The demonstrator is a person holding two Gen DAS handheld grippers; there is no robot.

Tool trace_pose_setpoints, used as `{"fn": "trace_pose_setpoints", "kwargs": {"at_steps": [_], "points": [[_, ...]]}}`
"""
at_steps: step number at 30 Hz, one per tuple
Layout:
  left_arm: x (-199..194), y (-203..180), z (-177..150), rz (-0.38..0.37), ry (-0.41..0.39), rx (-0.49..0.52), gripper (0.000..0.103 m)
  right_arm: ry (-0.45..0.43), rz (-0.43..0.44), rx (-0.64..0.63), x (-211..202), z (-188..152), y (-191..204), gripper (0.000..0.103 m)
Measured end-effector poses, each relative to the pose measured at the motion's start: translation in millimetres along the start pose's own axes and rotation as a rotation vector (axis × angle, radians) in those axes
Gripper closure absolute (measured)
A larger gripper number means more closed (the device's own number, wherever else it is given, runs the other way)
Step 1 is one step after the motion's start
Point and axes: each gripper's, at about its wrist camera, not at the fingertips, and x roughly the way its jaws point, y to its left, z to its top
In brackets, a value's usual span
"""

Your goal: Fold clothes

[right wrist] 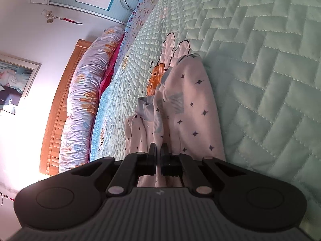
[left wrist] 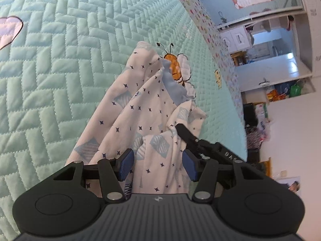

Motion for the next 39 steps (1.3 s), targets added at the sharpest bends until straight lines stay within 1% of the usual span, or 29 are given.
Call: {"fn": "trace_pose_setpoints", "kwargs": {"at_steps": [1, 3, 4, 5, 9, 11, 13, 17, 22, 25, 27, 29, 30, 31, 32, 34, 35, 37, 39], "points": [[-0.8, 1.6, 0.6, -0.011, -0.002, -0.011, 0.051, -0.001, 0.002, 0.003, -1.6, 0.4, -2.3, 0.102], [-0.3, 2.3, 0.6, -0.008, -0.004, -0.012, 0.064, -0.001, 0.004, 0.009, -3.0, 1.1, -4.8, 0.102], [0.8, 1.9, 0.0, -0.001, 0.001, -0.009, 0.076, -0.001, 0.004, 0.01, -2.6, 1.4, -4.9, 0.102], [2.4, 1.3, -0.8, 0.001, 0.009, -0.003, 0.084, -0.001, 0.005, 0.012, -2.7, 1.4, -4.8, 0.102], [5.1, -3.1, -2.8, 0.023, 0.011, 0.029, 0.085, 0.003, 0.004, 0.014, -1.8, 2.2, -3.9, 0.102], [4.7, -3.6, -2.6, 0.035, 0.003, 0.041, 0.098, 0.003, 0.002, 0.011, -1.9, 2.4, -3.1, 0.102], [2.6, -5.2, -2.3, 0.056, -0.007, 0.057, 0.099, -0.001, -0.003, 0.003, -2.6, 2.3, -1.1, 0.102], [-9.2, -1.1, 1.7, 0.088, -0.047, 0.05, 0.099, -0.033, -0.034, -0.044, -6.5, 1.7, 10.3, 0.101], [-15.8, 8.1, 5.0, 0.068, -0.044, 0.021, 0.099, -0.052, -0.036, -0.026, -9.9, 7.3, 6.4, 0.101], [-10.5, 11.3, 4.5, 0.072, -0.02, 0.016, 0.098, -0.05, -0.038, -0.015, -7.7, 7.6, 0.7, 0.101], [-7.9, 13.1, 4.6, 0.062, -0.008, 0.01, 0.098, -0.045, -0.021, -0.012, -5.6, 7.2, -1.7, 0.101], [-8.2, 17.2, 4.2, 0.044, -0.013, -0.022, 0.092, -0.047, -0.002, 0.001, -7.1, 7.4, -5.0, 0.1], [-8.7, 18.9, 3.6, 0.035, -0.016, -0.035, 0.092, -0.051, 0.001, 0.002, -7.8, 7.6, -5.5, 0.099], [-10.8, 19.4, 2.1, 0.028, -0.022, -0.039, 0.089, -0.062, 0.012, 0.001, -10.3, 7.4, -5.2, 0.095], [-13.7, 19.5, 0.3, 0.025, -0.032, -0.042, 0.084, -0.073, 0.023, 0.0, -12.8, 7.2, -4.8, 0.092], [-20.7, 19.4, -3.2, 0.021, -0.054, -0.045, 0.078, -0.093, 0.029, 0.008, -19.6, 7.5, -5.6, 0.088], [-27.7, 18.1, -4.9, 0.03, -0.075, -0.04, 0.074, -0.103, 0.022, 0.011, -22.9, 7.7, -5.4, 0.088], [-41.6, 15.6, -8.2, 0.047, -0.116, -0.029, 0.069, -0.137, -0.01, 0.0, -33.0, 8.2, -4.5, 0.088], [-54.0, 10.5, -11.2, 0.04, -0.152, -0.008, 0.066, -0.165, -0.014, -0.01, -41.5, 7.0, 0.4, 0.088]]}}
